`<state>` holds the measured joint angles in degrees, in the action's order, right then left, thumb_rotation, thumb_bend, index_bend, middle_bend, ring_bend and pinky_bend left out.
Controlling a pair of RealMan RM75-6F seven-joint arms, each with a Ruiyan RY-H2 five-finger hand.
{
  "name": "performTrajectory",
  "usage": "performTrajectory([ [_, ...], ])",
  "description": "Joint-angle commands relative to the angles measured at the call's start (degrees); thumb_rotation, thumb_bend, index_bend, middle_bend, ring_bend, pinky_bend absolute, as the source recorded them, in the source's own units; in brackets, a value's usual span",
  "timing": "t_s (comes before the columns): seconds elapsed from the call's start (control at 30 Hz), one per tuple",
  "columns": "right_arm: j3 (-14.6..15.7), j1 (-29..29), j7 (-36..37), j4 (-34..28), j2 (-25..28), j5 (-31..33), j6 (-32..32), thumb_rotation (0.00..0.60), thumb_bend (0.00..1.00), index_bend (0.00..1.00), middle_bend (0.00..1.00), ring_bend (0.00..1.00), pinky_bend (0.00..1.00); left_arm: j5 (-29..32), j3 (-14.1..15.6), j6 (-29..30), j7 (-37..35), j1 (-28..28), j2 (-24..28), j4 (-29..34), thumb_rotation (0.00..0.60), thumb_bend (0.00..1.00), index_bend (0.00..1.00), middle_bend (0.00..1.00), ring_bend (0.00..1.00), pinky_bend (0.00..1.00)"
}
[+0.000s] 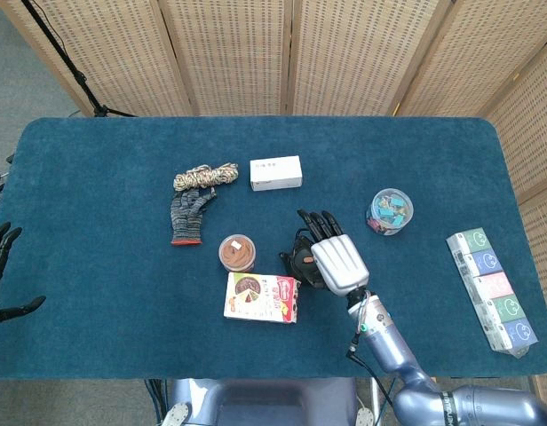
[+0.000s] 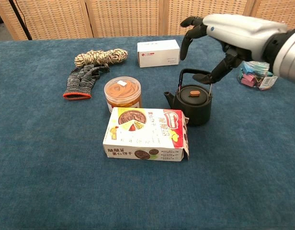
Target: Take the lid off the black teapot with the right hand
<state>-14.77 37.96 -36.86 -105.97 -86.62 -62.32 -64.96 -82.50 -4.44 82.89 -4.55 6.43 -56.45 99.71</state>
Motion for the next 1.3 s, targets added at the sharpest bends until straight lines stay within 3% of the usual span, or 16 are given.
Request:
performTrajectory([
  [0.03,-0.59,1.96,-2.49,1.44,-2.44,3.68,0.23,0.6,0.38,0.37,0.0,0.0,0.0,0.09,0.0,-0.17,-0.13,0.08,0.09,-0.03,0.6,0.0,0.0,0.0,0.0,0.0],
  [0.53,-1.0,4.38,-2.28,7.91,-5.84,13.47,0.65,0.6,0.4,0.39,0.0,0.0,0.0,0.62,-0.06,-0.56,-0.99,0.1,0.33,-0.18,0.6,0.0,0.0,0.0,0.0,0.0],
  [1.3,0.22,6.52,-0.81,10.59,-7.54,18.23,0.74,0.6,0.44,0.43,0.0,0.0,0.0,1.36,-0.13,-1.07,-1.06,0.21,0.51,-0.01,0.6,0.0,0.0,0.0,0.0,0.0],
])
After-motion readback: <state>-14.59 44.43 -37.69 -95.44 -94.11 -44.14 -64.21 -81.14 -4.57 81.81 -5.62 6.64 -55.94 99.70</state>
